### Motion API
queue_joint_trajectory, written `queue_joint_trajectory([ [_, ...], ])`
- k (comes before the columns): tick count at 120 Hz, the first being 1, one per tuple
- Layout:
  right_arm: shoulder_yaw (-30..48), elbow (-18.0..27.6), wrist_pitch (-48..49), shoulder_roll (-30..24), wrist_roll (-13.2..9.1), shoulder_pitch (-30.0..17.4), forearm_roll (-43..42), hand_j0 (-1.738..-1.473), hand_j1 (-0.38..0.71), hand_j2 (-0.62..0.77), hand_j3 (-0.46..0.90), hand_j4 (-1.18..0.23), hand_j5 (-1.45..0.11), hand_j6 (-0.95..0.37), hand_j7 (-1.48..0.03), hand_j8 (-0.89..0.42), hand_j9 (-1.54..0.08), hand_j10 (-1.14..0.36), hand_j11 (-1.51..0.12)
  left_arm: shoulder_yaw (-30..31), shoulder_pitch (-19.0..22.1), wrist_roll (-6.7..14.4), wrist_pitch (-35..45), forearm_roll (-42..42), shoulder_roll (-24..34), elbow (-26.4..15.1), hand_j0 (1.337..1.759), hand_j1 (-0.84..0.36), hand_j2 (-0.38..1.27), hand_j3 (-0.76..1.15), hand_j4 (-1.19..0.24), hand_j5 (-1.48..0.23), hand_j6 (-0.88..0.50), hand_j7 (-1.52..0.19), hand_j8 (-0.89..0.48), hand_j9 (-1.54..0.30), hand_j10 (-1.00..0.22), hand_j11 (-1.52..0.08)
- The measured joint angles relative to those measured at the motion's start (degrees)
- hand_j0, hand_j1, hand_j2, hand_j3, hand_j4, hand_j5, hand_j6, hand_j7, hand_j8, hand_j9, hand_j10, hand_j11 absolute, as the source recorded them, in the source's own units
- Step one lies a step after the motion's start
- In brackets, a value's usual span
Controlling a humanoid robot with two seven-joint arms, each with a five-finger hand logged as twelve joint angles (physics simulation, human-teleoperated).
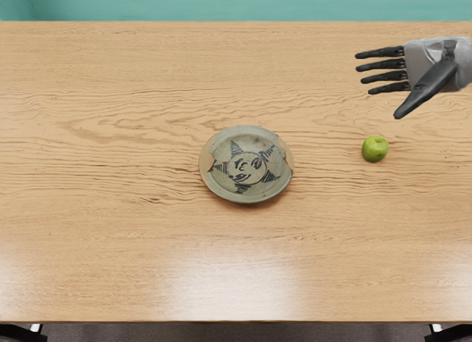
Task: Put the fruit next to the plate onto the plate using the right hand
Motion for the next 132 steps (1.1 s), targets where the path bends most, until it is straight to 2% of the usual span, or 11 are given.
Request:
queue_joint_trajectory([
  [16, 0.20, 0.69, 0.01, 0.56, -0.45, -0.03, -1.04, -1.658, -0.31, -0.01, 0.00, -0.03, -0.04, -0.03, -0.05, -0.03, -0.04, -0.03, -0.04, -0.01, 0.00, 0.00, 0.00, 0.00, 0.00, 0.00, 1.658, 0.06, 0.05, 0.00, -0.24, -0.31, -0.24, -0.31, -0.24, -0.31, -0.24, -0.31],
  [29, 0.19, 2.31, 0.01, 0.52, -0.52, 1.76, -2.81, -1.658, -0.31, -0.01, 0.00, -0.03, -0.04, -0.03, -0.05, -0.03, -0.04, -0.03, -0.04, 0.01, 0.00, 0.00, 0.00, 0.00, 0.00, -0.01, 1.658, 0.06, 0.05, 0.00, -0.24, -0.31, -0.24, -0.31, -0.24, -0.31, -0.24, -0.31],
  [34, 0.20, 5.05, -1.52, 0.19, -0.42, 2.18, -6.58, -1.658, -0.31, -0.01, 0.00, -0.03, -0.04, -0.03, -0.05, -0.03, -0.04, -0.03, -0.04, 0.00, 0.00, 0.00, 0.00, 0.00, 0.00, 0.00, 1.658, 0.06, 0.05, 0.00, -0.24, -0.31, -0.24, -0.31, -0.24, -0.31, -0.24, -0.31],
  [53, 0.23, 15.53, -16.81, -4.75, -0.28, 3.16, -19.19, -1.658, -0.31, -0.01, 0.00, -0.04, -0.05, -0.04, -0.05, -0.04, -0.05, -0.04, -0.04, -0.01, 0.00, 0.00, 0.00, 0.00, 0.00, 0.01, 1.658, 0.06, 0.05, 0.00, -0.24, -0.31, -0.24, -0.31, -0.24, -0.31, -0.24, -0.31],
  [67, -0.47, 22.64, -25.23, -8.70, -0.61, 4.10, -24.68, -1.658, -0.31, -0.01, 0.00, -0.04, -0.05, -0.04, -0.05, -0.04, -0.05, -0.04, -0.05, -0.01, 0.00, 0.00, 0.00, 0.00, 0.00, 0.00, 1.658, 0.06, 0.05, 0.00, -0.24, -0.31, -0.24, -0.31, -0.24, -0.31, -0.24, -0.31],
  [83, -5.42, 30.42, -38.61, -9.72, -1.77, 4.41, -29.80, -1.658, -0.31, -0.01, 0.00, -0.04, -0.05, -0.04, -0.05, -0.04, -0.05, -0.04, -0.05, 0.00, 0.00, 0.00, 0.01, 0.00, 0.00, -0.01, 1.658, 0.06, 0.05, 0.00, -0.24, -0.31, -0.24, -0.31, -0.24, -0.31, -0.24, -0.31],
  [101, -12.33, 34.34, -51.05, -6.71, -3.23, 4.42, -32.07, -1.658, -0.31, -0.01, 0.00, -0.04, -0.05, -0.04, -0.05, -0.04, -0.05, -0.04, -0.05, 0.00, 0.00, 0.00, 0.00, 0.00, 0.00, -0.01, 1.658, 0.06, 0.05, 0.00, -0.24, -0.31, -0.24, -0.31, -0.24, -0.31, -0.24, -0.31],
  [118, -19.08, 35.27, -63.46, -1.24, -5.29, 4.40, -35.24, -1.658, -0.31, -0.01, 0.00, -0.04, -0.05, -0.04, -0.05, -0.04, -0.05, -0.04, -0.05, 0.00, 0.00, 0.00, 0.00, 0.00, 0.00, -0.01, 1.658, 0.06, 0.05, 0.00, -0.24, -0.31, -0.24, -0.31, -0.24, -0.31, -0.24, -0.31],
  [132, -22.05, 35.32, -67.89, 2.29, -6.32, 4.22, -38.13, -1.658, -0.31, -0.01, 0.00, -0.04, -0.05, -0.04, -0.05, -0.04, -0.05, -0.04, -0.05, -0.01, 0.00, 0.00, 0.00, 0.00, 0.00, 0.00, 1.658, 0.06, 0.05, 0.00, -0.24, -0.31, -0.24, -0.31, -0.24, -0.31, -0.24, -0.31],
])
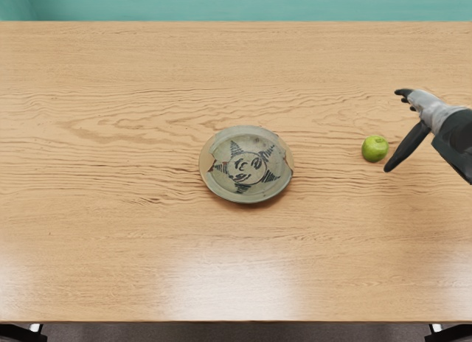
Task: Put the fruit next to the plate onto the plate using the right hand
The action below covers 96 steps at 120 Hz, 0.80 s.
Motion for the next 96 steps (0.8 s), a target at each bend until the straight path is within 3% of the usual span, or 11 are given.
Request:
queue_joint_trajectory([
  [33, -4.63, -2.89, -1.99, 7.69, -0.55, -0.27, -2.06, -1.658, -0.26, -0.01, 0.00, -0.07, -0.09, -0.08, -0.09, -0.08, -0.09, -0.07, -0.09, 0.00, 0.00, 0.00, 0.00, 0.00, 0.00, 0.00, 1.658, 0.06, 0.05, 0.00, -0.24, -0.31, -0.24, -0.31, -0.24, -0.31, -0.24, -0.31],
  [69, -4.79, -6.15, -2.13, 9.34, -0.59, -1.95, -4.24, -1.658, -0.01, -0.05, 0.00, -0.28, -0.37, -0.29, -0.37, -0.28, -0.37, -0.28, -0.37, -0.01, 0.00, 0.00, 0.00, 0.00, 0.00, 0.00, 1.658, 0.06, 0.05, 0.00, -0.24, -0.31, -0.24, -0.31, -0.24, -0.31, -0.24, -0.31],
  [96, -4.76, -11.23, -2.14, 12.46, -0.59, -3.60, -4.46, -1.658, 0.08, -0.07, 0.00, -0.36, -0.46, -0.36, -0.46, -0.36, -0.46, -0.36, -0.46, -0.01, 0.00, 0.00, 0.00, 0.00, 0.00, 0.00, 1.658, 0.06, 0.05, 0.00, -0.24, -0.31, -0.24, -0.31, -0.24, -0.31, -0.24, -0.31],
])
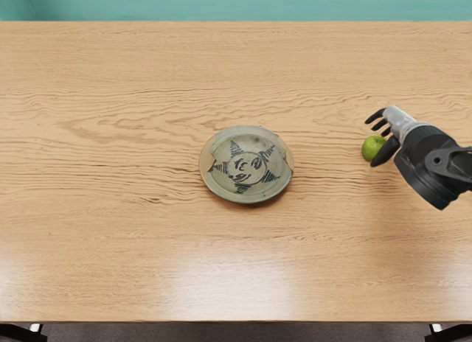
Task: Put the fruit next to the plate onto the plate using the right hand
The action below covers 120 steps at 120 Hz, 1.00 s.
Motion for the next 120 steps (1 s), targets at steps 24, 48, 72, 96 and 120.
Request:
queue_joint_trajectory([
  [24, -0.01, -4.48, -0.02, 2.75, 0.00, -1.37, -0.03, -1.658, 0.10, -0.07, 0.00, -0.38, -0.49, -0.38, -0.49, -0.39, -0.49, -0.38, -0.49, 0.01, 0.00, 0.00, 0.00, 0.00, 0.00, 0.01, 1.658, 0.06, 0.05, 0.00, -0.24, -0.31, -0.24, -0.31, -0.24, -0.31, -0.24, -0.31],
  [48, 0.15, -7.20, 0.00, 4.69, -0.02, -2.69, -0.49, -1.658, 0.11, -0.07, 0.00, -0.41, -0.48, -0.40, -0.50, -0.39, -0.51, -0.40, -0.51, 0.02, 0.00, 0.00, 0.00, 0.00, 0.00, 0.00, 1.658, 0.06, 0.05, 0.00, -0.24, -0.31, -0.24, -0.31, -0.24, -0.31, -0.24, -0.31],
  [72, 0.19, -8.73, 0.00, 6.18, -0.02, -3.89, -0.50, -1.658, 0.10, -0.06, 0.00, -0.42, -0.47, -0.34, -0.50, -0.26, -0.50, -0.40, -0.50, 0.01, 0.00, 0.00, 0.00, 0.00, 0.00, 0.01, 1.658, 0.06, 0.05, 0.00, -0.24, -0.31, -0.24, -0.31, -0.24, -0.31, -0.24, -0.31],
  [96, 0.20, -9.41, -0.07, 6.41, -0.02, -4.45, -0.53, -1.656, 0.15, -0.06, 0.00, -0.48, -0.51, -0.36, -0.56, -0.30, -0.54, -0.46, -0.54, 0.00, 0.00, 0.00, 0.00, 0.00, 0.00, 0.01, 1.658, 0.06, 0.05, 0.00, -0.24, -0.31, -0.24, -0.31, -0.24, -0.31, -0.24, -0.31],
  [120, 0.20, -9.41, -0.06, 6.43, -0.07, -4.54, -0.23, -1.655, 0.27, 0.04, 0.00, -0.59, -0.67, -0.46, -0.71, -0.40, -0.70, -0.57, -0.70, 0.02, 0.00, 0.00, 0.00, 0.00, 0.00, 0.00, 1.658, 0.06, 0.05, 0.00, -0.24, -0.31, -0.24, -0.31, -0.24, -0.31, -0.24, -0.31],
])
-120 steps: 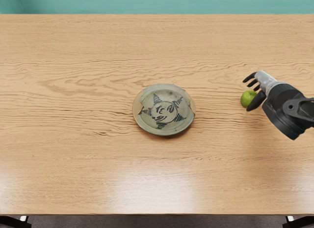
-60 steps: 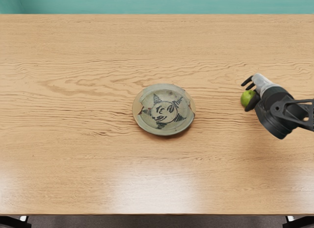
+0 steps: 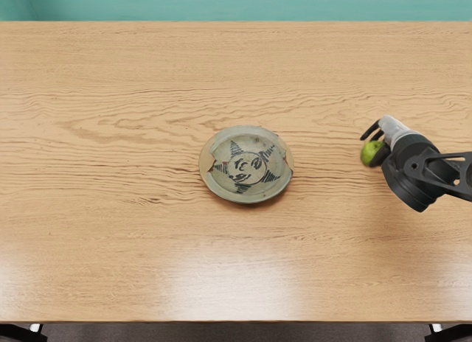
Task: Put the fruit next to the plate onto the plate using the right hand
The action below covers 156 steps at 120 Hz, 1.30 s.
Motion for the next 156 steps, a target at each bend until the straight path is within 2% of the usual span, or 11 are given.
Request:
queue_joint_trajectory([
  [14, 0.09, -0.35, 0.08, -0.09, 0.04, -0.55, -0.36, -1.651, 0.29, 0.12, 0.00, -0.64, -0.74, -0.47, -0.78, -0.38, -0.77, -0.60, -0.77, -0.01, 0.00, 0.00, 0.00, 0.00, 0.00, 0.00, 1.658, 0.06, 0.05, 0.00, -0.24, -0.31, -0.24, -0.31, -0.24, -0.31, -0.24, -0.31],
  [20, 0.15, -0.75, 0.28, -0.07, 0.03, -0.93, -0.64, -1.644, 0.31, 0.11, 0.00, -0.64, -0.80, -0.45, -0.81, -0.37, -0.82, -0.61, -0.82, -0.02, 0.00, -0.01, 0.00, 0.01, 0.00, 0.00, 1.658, 0.06, 0.05, 0.00, -0.24, -0.31, -0.24, -0.31, -0.24, -0.31, -0.24, -0.31],
  [22, 0.16, -0.85, 0.33, -0.07, 0.02, -1.05, -0.73, -1.641, 0.30, 0.06, 0.00, -0.64, -0.81, -0.44, -0.82, -0.36, -0.84, -0.60, -0.84, -0.02, 0.00, -0.01, 0.00, 0.01, 0.00, -0.01, 1.658, 0.06, 0.05, 0.00, -0.24, -0.31, -0.24, -0.31, -0.24, -0.31, -0.24, -0.31],
  [25, 0.15, -1.00, 0.28, -0.05, 0.00, -1.20, -0.72, -1.641, 0.28, 0.14, 0.00, -0.66, -0.82, -0.43, -0.83, -0.37, -0.85, -0.61, -0.85, -0.01, 0.00, -0.01, 0.00, 0.01, 0.00, -0.01, 1.658, 0.06, 0.05, 0.00, -0.24, -0.31, -0.24, -0.31, -0.24, -0.31, -0.24, -0.31],
  [36, 0.13, -1.39, 0.13, -0.06, 0.02, -1.53, -0.37, -1.641, 0.25, 0.17, 0.00, -0.69, -0.85, -0.44, -0.87, -0.42, -0.89, -0.64, -0.89, -0.01, 0.00, -0.01, 0.00, 0.01, 0.00, -0.01, 1.658, 0.06, 0.05, 0.00, -0.24, -0.31, -0.24, -0.31, -0.24, -0.31, -0.24, -0.31],
  [52, 0.19, -1.37, 0.17, -0.38, 0.05, -1.14, 0.40, -1.644, 0.19, 0.11, 0.00, -0.71, -0.91, -0.51, -0.91, -0.49, -0.93, -0.68, -0.93, -0.02, 0.00, 0.00, 0.00, 0.00, 0.00, -0.01, 1.658, 0.06, 0.05, 0.00, -0.24, -0.31, -0.24, -0.31, -0.24, -0.31, -0.24, -0.31],
  [57, 0.62, -1.30, 0.18, -0.92, 0.05, -0.83, 0.62, -1.645, 0.17, 0.15, 0.00, -0.71, -0.92, -0.52, -0.92, -0.50, -0.94, -0.69, -0.94, -0.01, 0.00, 0.00, 0.00, 0.00, 0.00, -0.01, 1.658, 0.06, 0.05, 0.00, -0.24, -0.31, -0.24, -0.31, -0.24, -0.31, -0.24, -0.31],
  [76, 4.33, -0.79, 0.16, -3.47, 0.05, -0.32, 1.29, -1.648, 0.18, 0.13, 0.00, -0.72, -0.93, -0.51, -0.93, -0.50, -0.96, -0.70, -0.96, -0.01, 0.00, 0.00, 0.00, 0.00, 0.00, -0.01, 1.658, 0.06, 0.05, 0.00, -0.24, -0.31, -0.24, -0.31, -0.24, -0.31, -0.24, -0.31],
  [86, 8.07, 1.08, 0.15, -5.23, 0.07, -0.24, 2.55, -1.650, 0.20, 0.20, 0.00, -0.72, -0.94, -0.50, -0.94, -0.49, -0.96, -0.71, -0.96, -0.01, 0.00, 0.00, 0.00, 0.00, 0.00, -0.01, 1.658, 0.06, 0.05, 0.00, -0.24, -0.31, -0.24, -0.31, -0.24, -0.31, -0.24, -0.31],
  [112, 15.87, 6.12, 2.27, -7.70, 0.11, -0.24, 9.50, -1.651, 0.24, 0.26, 0.00, -0.72, -0.94, -0.48, -0.94, -0.47, -0.96, -0.71, -0.96, 0.00, 0.00, 0.00, 0.00, 0.00, 0.00, -0.01, 1.658, 0.06, 0.05, 0.00, -0.24, -0.31, -0.24, -0.31, -0.24, -0.31, -0.24, -0.31],
  [156, 20.29, 7.82, 4.36, 2.57, 0.08, 0.53, 16.43, -1.653, 0.26, 0.28, 0.00, -0.71, -0.96, -0.46, -0.94, -0.46, -0.96, -0.69, -0.97, -0.01, 0.00, 0.00, 0.00, 0.00, 0.00, -0.01, 1.658, 0.06, 0.05, 0.00, -0.24, -0.31, -0.24, -0.31, -0.24, -0.31, -0.24, -0.31],
])
